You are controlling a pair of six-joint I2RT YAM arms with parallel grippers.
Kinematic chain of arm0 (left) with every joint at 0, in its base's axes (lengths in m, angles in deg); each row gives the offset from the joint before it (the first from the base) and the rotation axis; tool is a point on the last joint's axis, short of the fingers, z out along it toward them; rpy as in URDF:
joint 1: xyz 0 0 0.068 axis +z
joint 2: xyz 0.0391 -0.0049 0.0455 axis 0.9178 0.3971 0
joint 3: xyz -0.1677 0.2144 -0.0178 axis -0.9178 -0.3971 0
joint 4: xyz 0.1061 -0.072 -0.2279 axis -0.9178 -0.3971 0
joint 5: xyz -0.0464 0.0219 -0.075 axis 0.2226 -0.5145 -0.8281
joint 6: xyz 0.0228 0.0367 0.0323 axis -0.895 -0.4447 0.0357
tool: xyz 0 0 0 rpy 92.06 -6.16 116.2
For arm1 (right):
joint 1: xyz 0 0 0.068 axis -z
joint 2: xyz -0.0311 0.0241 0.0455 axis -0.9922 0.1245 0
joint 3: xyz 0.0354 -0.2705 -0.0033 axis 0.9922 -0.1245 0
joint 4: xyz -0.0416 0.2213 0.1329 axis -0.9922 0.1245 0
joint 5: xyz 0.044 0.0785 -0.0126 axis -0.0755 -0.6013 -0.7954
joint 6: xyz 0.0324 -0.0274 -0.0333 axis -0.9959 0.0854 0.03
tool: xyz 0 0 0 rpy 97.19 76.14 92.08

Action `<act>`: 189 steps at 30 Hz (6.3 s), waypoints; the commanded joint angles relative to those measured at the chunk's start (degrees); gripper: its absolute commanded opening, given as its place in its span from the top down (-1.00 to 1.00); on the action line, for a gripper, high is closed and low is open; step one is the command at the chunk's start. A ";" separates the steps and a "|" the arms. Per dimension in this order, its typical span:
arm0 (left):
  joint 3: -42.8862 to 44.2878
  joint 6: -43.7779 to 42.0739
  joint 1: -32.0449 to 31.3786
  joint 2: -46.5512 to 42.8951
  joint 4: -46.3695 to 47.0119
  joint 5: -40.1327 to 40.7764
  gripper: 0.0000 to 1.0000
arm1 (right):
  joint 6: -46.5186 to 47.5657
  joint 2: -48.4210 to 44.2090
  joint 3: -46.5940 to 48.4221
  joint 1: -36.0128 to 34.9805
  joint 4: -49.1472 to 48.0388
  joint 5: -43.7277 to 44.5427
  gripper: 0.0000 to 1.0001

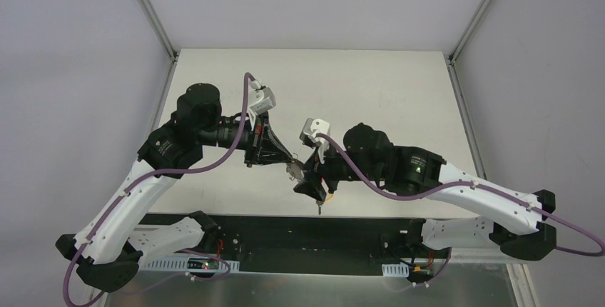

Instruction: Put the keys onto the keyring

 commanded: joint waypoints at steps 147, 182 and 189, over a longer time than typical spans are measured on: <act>-4.90 0.09 -7.53 -6.57 19.49 30.17 1.00 | -13.20 6.19 14.77 -11.57 -7.98 42.32 0.81; -12.86 2.69 -7.57 -13.26 44.11 19.25 1.00 | 9.03 -0.86 22.06 -11.57 1.24 26.48 0.01; -13.77 7.46 -7.53 -14.67 48.42 15.91 1.00 | 18.52 -4.41 18.70 -11.62 1.66 15.52 0.02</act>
